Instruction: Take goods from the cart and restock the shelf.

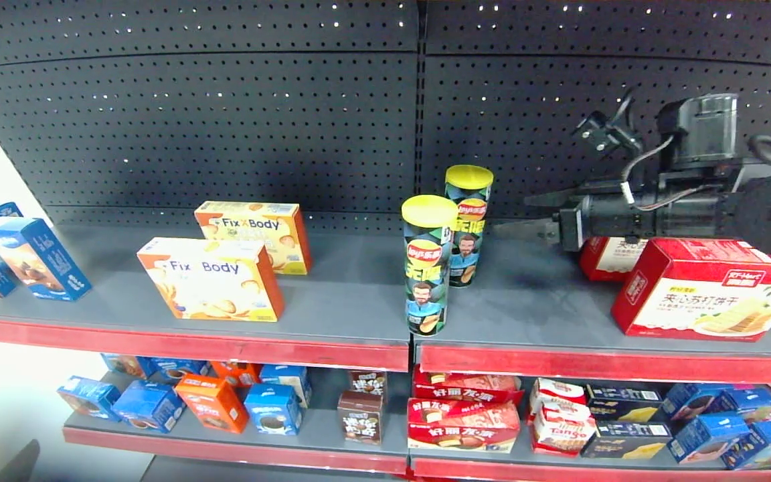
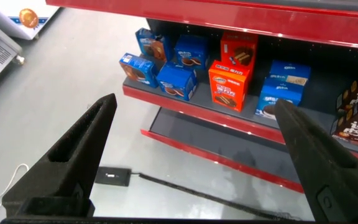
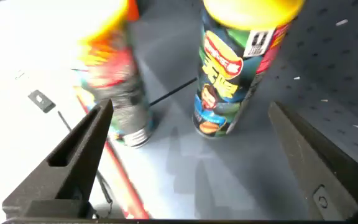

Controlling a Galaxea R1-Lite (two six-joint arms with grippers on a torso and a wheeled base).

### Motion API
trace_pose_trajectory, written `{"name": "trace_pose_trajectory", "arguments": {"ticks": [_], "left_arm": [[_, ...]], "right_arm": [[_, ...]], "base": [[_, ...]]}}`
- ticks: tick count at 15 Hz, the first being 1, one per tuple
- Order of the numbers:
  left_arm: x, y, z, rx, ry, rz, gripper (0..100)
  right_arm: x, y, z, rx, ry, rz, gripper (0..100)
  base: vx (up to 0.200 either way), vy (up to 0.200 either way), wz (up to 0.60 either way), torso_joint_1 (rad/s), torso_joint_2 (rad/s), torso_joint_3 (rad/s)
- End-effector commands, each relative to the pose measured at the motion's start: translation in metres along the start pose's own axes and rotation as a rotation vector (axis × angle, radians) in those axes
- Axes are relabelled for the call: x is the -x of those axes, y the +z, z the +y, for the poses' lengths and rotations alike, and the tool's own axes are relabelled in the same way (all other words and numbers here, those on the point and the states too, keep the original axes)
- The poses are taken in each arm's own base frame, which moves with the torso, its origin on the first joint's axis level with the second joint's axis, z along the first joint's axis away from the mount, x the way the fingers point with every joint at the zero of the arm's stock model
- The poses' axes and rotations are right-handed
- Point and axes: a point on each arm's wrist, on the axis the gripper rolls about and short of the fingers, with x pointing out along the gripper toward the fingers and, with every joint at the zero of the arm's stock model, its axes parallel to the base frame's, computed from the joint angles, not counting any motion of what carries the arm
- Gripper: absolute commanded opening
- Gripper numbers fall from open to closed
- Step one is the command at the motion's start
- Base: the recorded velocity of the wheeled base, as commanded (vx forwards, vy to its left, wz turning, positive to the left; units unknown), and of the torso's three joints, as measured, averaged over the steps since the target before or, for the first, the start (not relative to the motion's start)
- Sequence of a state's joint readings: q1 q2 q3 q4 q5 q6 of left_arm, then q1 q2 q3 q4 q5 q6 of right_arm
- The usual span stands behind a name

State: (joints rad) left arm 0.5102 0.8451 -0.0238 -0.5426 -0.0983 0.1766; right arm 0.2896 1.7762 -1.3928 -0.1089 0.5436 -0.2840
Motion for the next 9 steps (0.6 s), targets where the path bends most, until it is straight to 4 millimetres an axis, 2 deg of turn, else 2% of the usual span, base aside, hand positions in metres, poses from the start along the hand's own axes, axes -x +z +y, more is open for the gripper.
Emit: {"name": "trace_pose_trajectory", "arguments": {"ticks": [1, 2, 3, 4, 5, 7, 9], "left_arm": [[0.0, 0.0, 0.0, -0.001, -0.002, -0.003, 100], [0.0, 0.001, 0.0, 0.011, -0.002, -0.004, 100], [0.0, 0.002, 0.0, 0.023, -0.001, -0.009, 100], [0.0, 0.003, 0.0, 0.047, -0.002, -0.014, 100], [0.001, 0.003, -0.001, 0.064, -0.01, -0.021, 100], [0.005, 0.002, -0.004, 0.098, -0.045, -0.042, 100], [0.007, 0.001, -0.007, 0.103, -0.08, -0.054, 100]], "right_arm": [[0.074, 0.035, 0.039, -0.007, -0.126, -0.081, 100], [0.104, 0.05, 0.064, -0.068, -0.229, -0.13, 100], [0.121, 0.056, 0.079, -0.113, -0.311, -0.162, 100], [0.143, 0.062, 0.099, -0.149, -0.434, -0.198, 100], [0.167, 0.058, 0.117, -0.158, -0.529, -0.216, 100], [0.205, 0.054, 0.139, -0.176, -0.621, -0.224, 100], [0.227, 0.046, 0.137, -0.193, -0.754, -0.2, 100]], "base": [[0.0, 0.0, 0.0, 0.0, 0.0, 0.0], [0.0, 0.0, 0.0, 0.0, 0.0, 0.0], [0.0, 0.0, 0.0, 0.0, 0.0, 0.0], [0.0, 0.0, 0.0, 0.0, 0.0, 0.0], [0.0, 0.0, 0.0, 0.0, 0.0, 0.0], [0.0, 0.0, 0.0, 0.0, 0.0, 0.0], [0.0, 0.0, 0.0, 0.0, 0.0, 0.0]]}}
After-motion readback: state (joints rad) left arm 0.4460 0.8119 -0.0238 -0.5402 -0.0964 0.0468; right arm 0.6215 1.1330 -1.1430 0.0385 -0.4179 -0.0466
